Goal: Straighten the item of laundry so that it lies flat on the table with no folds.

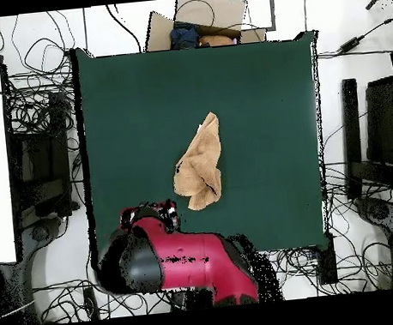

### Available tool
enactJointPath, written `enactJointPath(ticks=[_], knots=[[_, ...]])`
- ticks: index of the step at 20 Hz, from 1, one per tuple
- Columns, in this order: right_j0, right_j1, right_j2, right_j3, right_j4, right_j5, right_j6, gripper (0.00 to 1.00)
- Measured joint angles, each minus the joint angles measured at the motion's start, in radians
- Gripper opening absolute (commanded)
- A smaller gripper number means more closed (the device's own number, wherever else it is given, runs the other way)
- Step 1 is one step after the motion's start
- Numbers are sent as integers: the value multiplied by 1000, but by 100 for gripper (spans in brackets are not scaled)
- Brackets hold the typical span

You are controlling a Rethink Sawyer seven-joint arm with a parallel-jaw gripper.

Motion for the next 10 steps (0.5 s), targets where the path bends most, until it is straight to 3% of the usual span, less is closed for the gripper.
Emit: enactJointPath(ticks=[6,10], knots=[[-120,105,46,-9,-40,-154,0,100],[-175,238,58,-55,-132,-233,0,100]])
